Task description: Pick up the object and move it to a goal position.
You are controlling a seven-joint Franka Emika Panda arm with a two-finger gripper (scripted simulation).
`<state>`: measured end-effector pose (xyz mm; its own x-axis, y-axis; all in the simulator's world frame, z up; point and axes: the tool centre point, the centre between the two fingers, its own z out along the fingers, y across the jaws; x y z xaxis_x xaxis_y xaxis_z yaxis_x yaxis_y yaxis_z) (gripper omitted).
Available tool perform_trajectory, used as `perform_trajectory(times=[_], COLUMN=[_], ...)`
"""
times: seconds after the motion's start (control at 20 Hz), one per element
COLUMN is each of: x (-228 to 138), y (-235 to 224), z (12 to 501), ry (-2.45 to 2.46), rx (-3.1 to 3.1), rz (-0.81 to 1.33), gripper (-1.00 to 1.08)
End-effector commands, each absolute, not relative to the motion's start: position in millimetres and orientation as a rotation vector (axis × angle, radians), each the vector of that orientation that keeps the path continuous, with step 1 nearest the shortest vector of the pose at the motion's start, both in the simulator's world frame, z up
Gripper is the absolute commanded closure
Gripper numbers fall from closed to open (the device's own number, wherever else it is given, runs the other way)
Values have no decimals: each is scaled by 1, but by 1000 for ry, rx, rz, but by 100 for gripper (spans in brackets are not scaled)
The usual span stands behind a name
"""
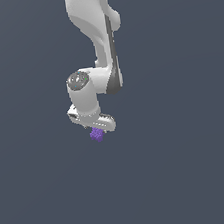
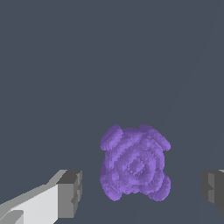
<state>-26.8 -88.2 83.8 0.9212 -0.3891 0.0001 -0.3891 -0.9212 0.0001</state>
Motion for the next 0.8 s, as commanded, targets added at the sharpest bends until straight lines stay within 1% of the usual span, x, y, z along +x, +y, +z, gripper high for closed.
perform_trajectory(times=[0.0, 0.3, 0.55, 0.6, 0.75], x=[-28, -28, -27, -27, -27], y=[-88, -89, -89, -89, -89], z=[75, 47, 40, 40, 40], ry=[-626, -632, -633, -633, -633], rx=[3078, 3077, 3077, 3077, 3077], rz=[-1, 0, 0, 0, 0], gripper=[-92, -92, -92, 108, 108])
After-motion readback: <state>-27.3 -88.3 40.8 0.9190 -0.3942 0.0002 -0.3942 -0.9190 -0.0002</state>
